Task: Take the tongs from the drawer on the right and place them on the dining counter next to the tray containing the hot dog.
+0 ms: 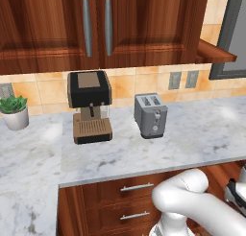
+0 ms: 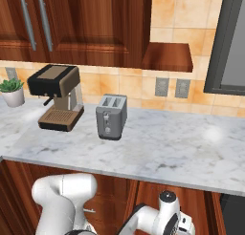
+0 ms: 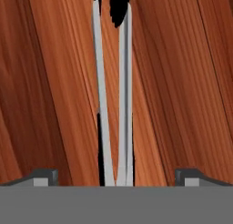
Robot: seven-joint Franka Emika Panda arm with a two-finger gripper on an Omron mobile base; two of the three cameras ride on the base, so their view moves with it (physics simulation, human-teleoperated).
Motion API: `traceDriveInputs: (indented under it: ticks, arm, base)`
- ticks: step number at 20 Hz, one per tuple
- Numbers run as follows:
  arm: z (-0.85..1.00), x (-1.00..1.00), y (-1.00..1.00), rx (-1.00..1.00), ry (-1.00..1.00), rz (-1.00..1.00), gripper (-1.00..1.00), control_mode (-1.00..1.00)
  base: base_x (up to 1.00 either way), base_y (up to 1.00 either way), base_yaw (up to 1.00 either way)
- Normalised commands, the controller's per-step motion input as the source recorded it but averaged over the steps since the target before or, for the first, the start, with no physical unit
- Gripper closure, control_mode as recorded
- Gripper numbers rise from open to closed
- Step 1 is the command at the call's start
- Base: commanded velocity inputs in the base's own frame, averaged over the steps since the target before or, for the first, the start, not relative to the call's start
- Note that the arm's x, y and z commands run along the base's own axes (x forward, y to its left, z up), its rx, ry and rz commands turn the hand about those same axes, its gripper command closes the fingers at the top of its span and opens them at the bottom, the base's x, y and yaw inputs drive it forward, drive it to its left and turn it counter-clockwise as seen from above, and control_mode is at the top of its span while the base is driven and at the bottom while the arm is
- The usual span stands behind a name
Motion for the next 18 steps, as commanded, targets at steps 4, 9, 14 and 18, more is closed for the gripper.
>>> traceDriveInputs:
  ticks: [4, 9, 14, 18]
  arm:
    - [-0.04, 0.00, -0.02, 0.00, 0.00, 0.00, -1.00, -1.00]
    - [-0.22, 0.00, 0.00, 0.00, 0.00, 0.00, -1.00, -1.00]
    - [-0.35, 0.00, 0.00, 0.00, 0.00, 0.00, -1.00, -1.00]
    - [-0.04, 0.00, 0.00, 0.00, 0.00, 0.00, 1.00, -1.00]
  base:
    - [0.00, 0.00, 0.00]
    - [0.00, 0.00, 0.00]
    - [0.00, 0.00, 0.00]
    - [0.00, 0.00, 0.00]
